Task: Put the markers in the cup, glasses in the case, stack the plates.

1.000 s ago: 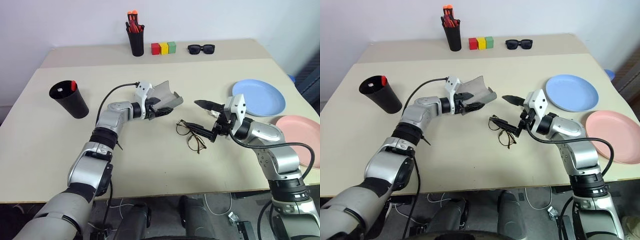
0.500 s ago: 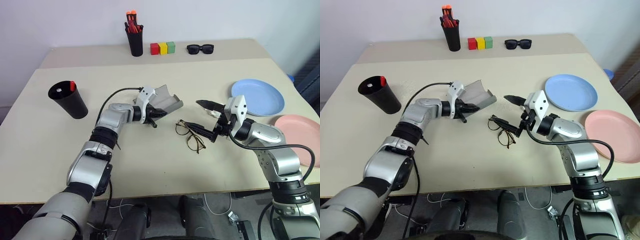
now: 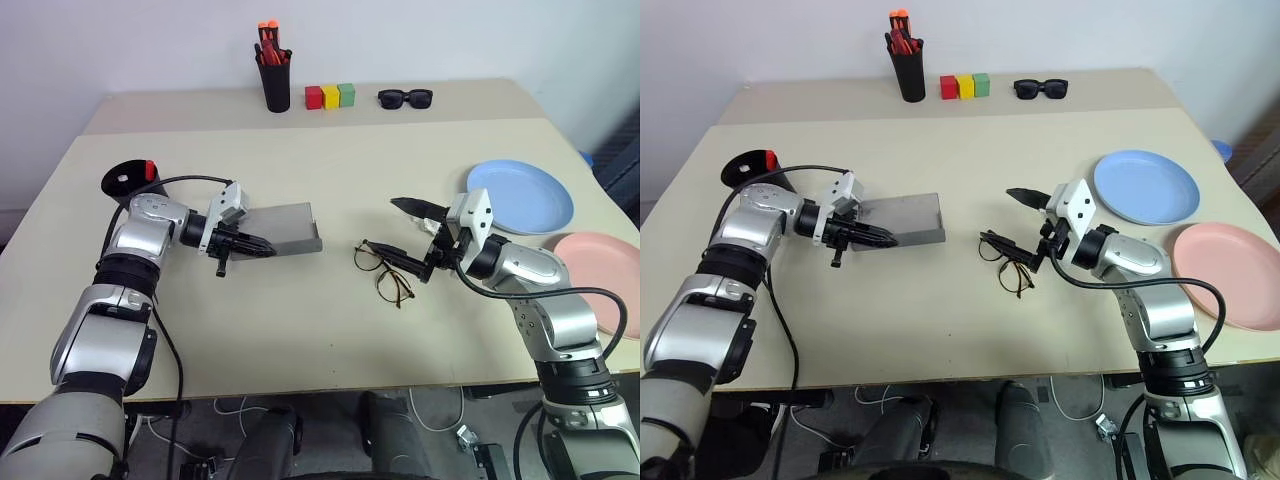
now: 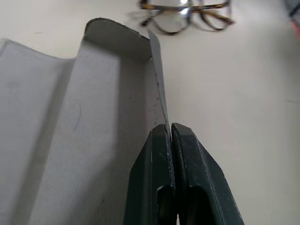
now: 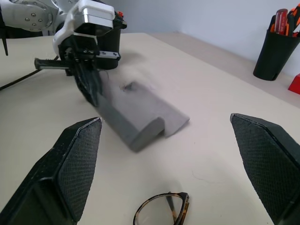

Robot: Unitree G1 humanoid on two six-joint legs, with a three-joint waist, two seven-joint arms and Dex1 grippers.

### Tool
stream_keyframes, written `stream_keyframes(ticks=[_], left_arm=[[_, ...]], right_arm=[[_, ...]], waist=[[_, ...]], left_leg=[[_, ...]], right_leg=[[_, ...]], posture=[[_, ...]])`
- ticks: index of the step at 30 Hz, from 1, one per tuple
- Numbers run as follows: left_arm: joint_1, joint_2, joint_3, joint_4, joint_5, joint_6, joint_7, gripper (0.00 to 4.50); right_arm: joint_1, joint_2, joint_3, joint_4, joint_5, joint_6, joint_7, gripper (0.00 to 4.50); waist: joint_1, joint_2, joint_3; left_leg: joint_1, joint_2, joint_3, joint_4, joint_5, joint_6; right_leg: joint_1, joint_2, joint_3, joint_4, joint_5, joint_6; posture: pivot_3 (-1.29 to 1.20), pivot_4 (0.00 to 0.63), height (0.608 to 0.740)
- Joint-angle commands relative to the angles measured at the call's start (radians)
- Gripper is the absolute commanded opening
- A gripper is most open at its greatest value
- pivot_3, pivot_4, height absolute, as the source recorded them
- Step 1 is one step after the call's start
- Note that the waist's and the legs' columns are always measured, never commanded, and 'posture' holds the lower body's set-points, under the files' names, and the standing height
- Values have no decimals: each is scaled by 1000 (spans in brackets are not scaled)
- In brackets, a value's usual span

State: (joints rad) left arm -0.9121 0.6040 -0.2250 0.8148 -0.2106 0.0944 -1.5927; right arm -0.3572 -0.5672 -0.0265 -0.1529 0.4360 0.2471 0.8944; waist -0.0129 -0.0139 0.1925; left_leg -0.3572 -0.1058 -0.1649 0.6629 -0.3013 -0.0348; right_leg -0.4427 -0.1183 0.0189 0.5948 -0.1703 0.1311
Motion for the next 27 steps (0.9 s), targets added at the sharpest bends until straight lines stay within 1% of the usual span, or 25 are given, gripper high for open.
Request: stream_keyframes(ticks=[1, 6, 9, 12, 14, 16, 19, 20, 23, 24, 27], left_arm=[[24, 49, -49, -68, -102, -85, -22, 50], [42, 88, -134, -95, -155, -105, -22, 50], [35, 84, -145, -81, -150, -99, -22, 50], [29, 76, -145, -74, -152, -99, -22, 826], [36, 70, -140, -85, -161, -107, -22, 1720], [44, 72, -132, -103, -167, -109, -22, 2724], [53, 88, -80, -160, -200, -30, -22, 4153], [60, 94, -54, -187, -216, 8, -22, 4424], [95, 104, 20, -273, -244, 84, -15, 4424], [126, 111, 64, -329, -270, 113, 16, 4424], [231, 146, 179, -503, -354, 249, 96, 4424]], right_arm=[[-20, -2, -17, -17, 5, -15, 6, 4500], [-33, -4, -17, -7, 8, 5, 4, 4500], [-37, -6, -16, -6, 4, 17, -2, 4500], [-40, -5, -16, -5, -1, 20, -6, 4500], [-41, -7, -12, -6, -7, 23, -7, 4500], [-41, -15, -4, -10, -21, 40, -14, 4500], [-55, -29, 4, -35, -26, 148, -57, 4500], [-62, -31, 1, -49, -15, 192, -73, 4500], [-70, -54, 11, -92, -24, 280, -100, 4500], [-71, -70, 12, -129, -25, 330, -119, 4500], [-94, -137, 27, -236, 15, 569, -158, 4500]], waist=[[-4, 0, 0], [-2, 0, 0], [-1, 0, 0], [0, 0, 0], [0, 0, 0], [0, 0, 0], [-1, 0, 0], [-2, 0, 0], [-5, 1, 0], [-5, 1, 0], [-6, 1, 0]], left_leg=[[0, 0, 0, 0, 0, 0], [0, 0, 0, 0, 0, 0], [0, 0, 0, 0, 0, 0], [0, 0, 0, 0, 0, 1], [0, 0, 0, 0, 0, 1], [0, 0, 0, 0, 0, 1], [0, 0, 0, 0, 0, 1], [0, 0, 0, 0, 0, 1], [0, 0, 0, 0, 0, 1], [0, 0, 0, 0, 0, 1], [0, 1, 0, 0, -1, 2]], right_leg=[[0, 0, 0, 0, 0, 0], [0, 0, 0, 0, 0, 0], [0, 0, 0, 0, 0, 0], [0, 0, 0, 0, 0, 0], [0, 0, 0, 0, 0, 0], [0, 0, 0, 0, 0, 0], [0, 0, 0, 0, 0, 0], [0, 0, 0, 1, 0, 0], [-1, 0, 0, 1, 0, 0], [-1, 0, 0, 1, 0, 0], [-2, 0, 1, 1, 0, 0]], posture=[[0, 150, 740], [0, 150, 740], [0, 150, 740], [0, 150, 740], [0, 150, 740], [0, 150, 740], [0, 150, 740], [0, 150, 740], [0, 150, 740], [0, 150, 740], [0, 150, 740]])
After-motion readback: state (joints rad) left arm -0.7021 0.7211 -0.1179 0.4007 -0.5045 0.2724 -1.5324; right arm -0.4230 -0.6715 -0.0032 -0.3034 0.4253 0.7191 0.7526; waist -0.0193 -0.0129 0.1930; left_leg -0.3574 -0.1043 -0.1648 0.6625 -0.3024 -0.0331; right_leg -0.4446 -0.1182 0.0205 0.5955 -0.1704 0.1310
